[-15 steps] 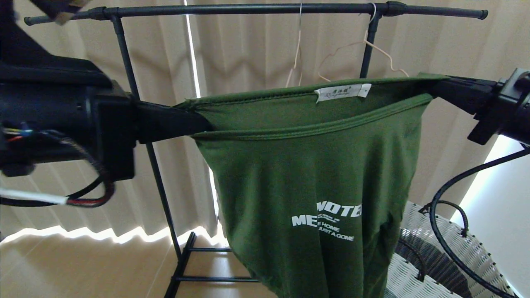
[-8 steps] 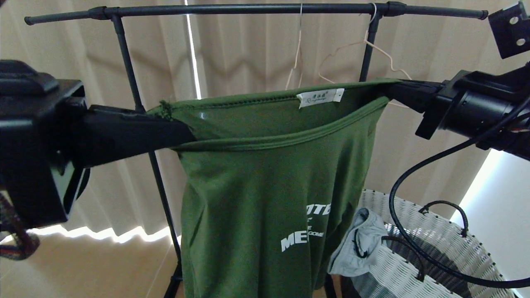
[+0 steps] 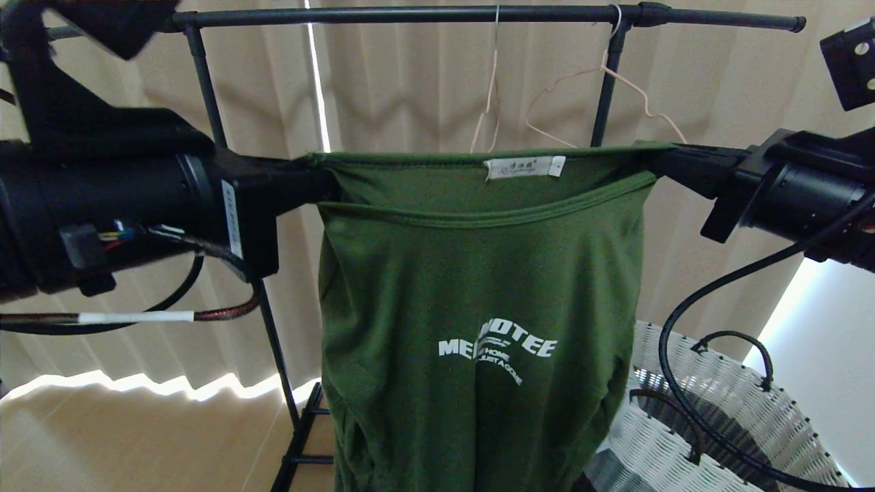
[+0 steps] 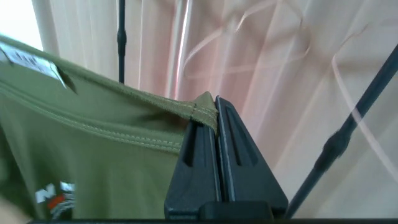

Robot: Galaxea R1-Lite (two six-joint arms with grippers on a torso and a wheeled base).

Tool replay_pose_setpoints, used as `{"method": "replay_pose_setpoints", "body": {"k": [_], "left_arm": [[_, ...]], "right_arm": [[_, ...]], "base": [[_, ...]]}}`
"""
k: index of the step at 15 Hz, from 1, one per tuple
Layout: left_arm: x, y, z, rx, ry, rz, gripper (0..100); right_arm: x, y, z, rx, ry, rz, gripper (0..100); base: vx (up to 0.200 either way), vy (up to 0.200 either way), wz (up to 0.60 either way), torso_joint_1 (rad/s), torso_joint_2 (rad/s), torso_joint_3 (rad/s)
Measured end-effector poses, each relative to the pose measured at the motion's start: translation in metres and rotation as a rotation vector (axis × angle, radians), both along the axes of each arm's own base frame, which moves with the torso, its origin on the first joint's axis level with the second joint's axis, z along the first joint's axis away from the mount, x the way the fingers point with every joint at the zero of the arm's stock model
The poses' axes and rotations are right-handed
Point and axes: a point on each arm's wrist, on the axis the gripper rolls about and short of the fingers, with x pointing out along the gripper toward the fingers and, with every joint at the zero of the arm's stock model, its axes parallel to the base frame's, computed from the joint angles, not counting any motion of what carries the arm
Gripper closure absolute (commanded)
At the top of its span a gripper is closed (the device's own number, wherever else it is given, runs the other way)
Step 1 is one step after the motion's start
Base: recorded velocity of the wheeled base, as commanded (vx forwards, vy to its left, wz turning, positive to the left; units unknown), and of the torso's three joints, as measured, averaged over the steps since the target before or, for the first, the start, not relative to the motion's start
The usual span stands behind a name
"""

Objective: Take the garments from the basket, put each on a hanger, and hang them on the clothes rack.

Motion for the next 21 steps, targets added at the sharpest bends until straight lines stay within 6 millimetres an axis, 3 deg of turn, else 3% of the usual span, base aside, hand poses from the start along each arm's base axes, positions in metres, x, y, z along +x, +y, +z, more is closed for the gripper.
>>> {"method": "replay_pose_setpoints", "body": {"k": [9, 10, 16, 21], "left_arm": [[0.007, -0.005, 0.000, -0.034, -0.080, -0.001, 100], [0.007, -0.005, 0.000, -0.034, -0.079, -0.001, 100], [0.009, -0.002, 0.001, -0.023, -0.091, 0.027, 100], [0.026, 0.019, -0.004, 0.084, -0.136, 0.198, 100]], "right_arm": [[-0.004, -0.009, 0.003, 0.001, -0.015, -0.029, 100], [-0.005, -0.009, 0.003, 0.001, -0.015, -0.029, 0], [-0.009, -0.007, -0.007, -0.006, 0.012, -0.009, 0], [-0.026, 0.004, -0.021, -0.017, 0.046, 0.075, 0]], "base": [[0.000, 0.000, 0.00, 0.000, 0.00, 0.000], [0.000, 0.000, 0.00, 0.000, 0.00, 0.000], [0.000, 0.000, 0.00, 0.000, 0.00, 0.000], [0.000, 0.000, 0.00, 0.000, 0.00, 0.000]]}}
